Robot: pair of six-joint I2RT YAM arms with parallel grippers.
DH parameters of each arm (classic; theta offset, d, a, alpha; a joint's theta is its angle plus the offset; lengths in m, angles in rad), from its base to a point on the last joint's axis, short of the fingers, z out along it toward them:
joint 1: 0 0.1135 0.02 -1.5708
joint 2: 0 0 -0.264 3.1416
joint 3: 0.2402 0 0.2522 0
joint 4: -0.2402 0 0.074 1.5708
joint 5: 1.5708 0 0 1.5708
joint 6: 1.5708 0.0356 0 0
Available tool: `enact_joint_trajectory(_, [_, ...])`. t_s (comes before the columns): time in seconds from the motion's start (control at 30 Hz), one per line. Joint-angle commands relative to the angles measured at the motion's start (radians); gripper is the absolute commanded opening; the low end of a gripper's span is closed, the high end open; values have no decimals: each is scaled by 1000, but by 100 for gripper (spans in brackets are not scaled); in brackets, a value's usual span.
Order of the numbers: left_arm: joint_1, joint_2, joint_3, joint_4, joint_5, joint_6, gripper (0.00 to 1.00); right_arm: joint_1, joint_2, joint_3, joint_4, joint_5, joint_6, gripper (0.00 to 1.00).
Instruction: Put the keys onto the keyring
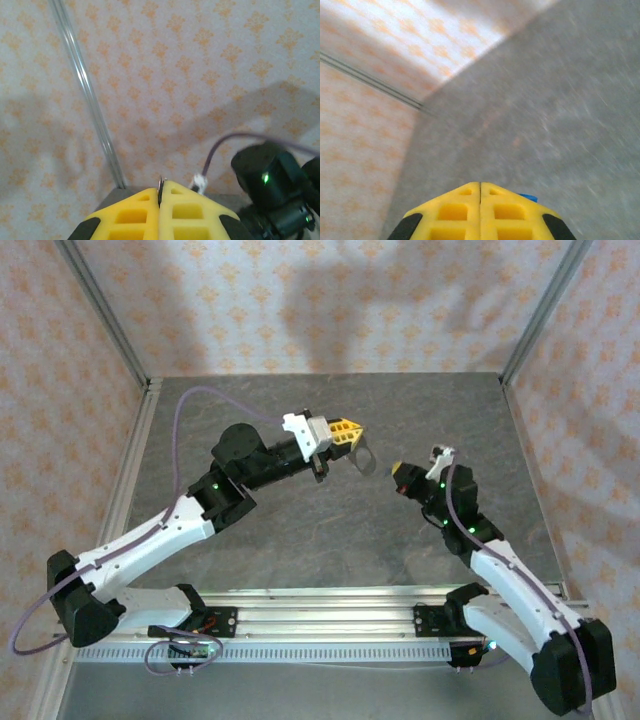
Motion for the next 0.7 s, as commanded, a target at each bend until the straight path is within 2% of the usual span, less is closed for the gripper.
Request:
enact_joint_trajectory(0.0, [-11, 14, 22, 86, -28, -114, 0, -4, -48, 102, -9, -16, -40, 0])
enact_joint_trajectory(0.27, [-11, 8, 0, 131, -43, -193, 0, -5, -80, 271, 77, -129, -75, 0])
enact_joint_trajectory(0.67, [-11, 11, 2, 131, -14, -205, 0, 10, -15, 388, 226, -279, -9, 0])
